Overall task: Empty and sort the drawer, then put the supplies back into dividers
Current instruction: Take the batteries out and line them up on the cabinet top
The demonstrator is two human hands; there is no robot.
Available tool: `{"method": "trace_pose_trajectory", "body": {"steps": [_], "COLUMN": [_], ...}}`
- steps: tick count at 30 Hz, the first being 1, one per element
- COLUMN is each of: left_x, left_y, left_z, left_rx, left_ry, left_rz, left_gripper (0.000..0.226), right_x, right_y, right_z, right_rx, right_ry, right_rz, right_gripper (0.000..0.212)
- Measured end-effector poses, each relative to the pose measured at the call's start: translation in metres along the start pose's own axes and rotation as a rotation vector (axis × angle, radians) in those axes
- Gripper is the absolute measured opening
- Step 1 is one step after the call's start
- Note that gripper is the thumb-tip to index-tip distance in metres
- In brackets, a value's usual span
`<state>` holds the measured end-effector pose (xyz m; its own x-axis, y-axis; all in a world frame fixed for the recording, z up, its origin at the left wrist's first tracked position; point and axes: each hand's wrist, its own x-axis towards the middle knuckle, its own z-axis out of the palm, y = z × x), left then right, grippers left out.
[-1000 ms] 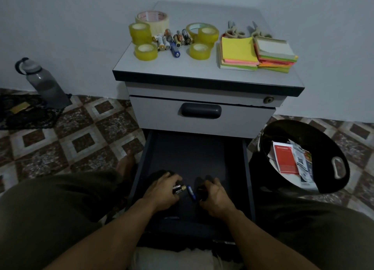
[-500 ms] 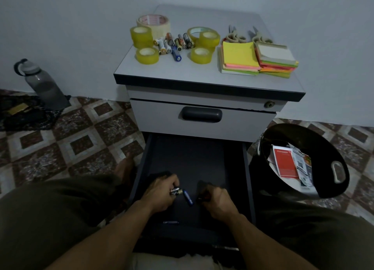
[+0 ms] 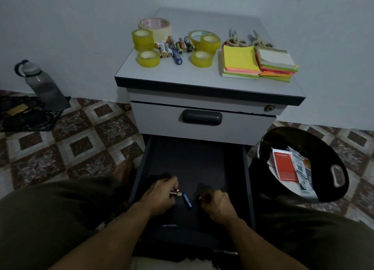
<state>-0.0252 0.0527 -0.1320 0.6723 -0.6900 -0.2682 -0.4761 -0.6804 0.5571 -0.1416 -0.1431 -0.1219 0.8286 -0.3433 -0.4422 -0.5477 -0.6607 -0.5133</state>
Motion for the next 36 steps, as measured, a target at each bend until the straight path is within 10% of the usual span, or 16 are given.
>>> {"method": "trace_pose_trajectory", "body": {"steps": [36], "left_x": [-0.059], "left_y": [0.074], "left_z": [-0.100], "left_rx": [-0.377], "left_ry": [0.378], "left_rz": [-0.008], "left_gripper": [0.022], "right_x": [-0.049], "right_y": [-0.070], "right_z": [-0.073], "right_rx": [0.256], "right_ry": [0.115], "right_rz": [-0.222], "right_gripper": [0.009]}}
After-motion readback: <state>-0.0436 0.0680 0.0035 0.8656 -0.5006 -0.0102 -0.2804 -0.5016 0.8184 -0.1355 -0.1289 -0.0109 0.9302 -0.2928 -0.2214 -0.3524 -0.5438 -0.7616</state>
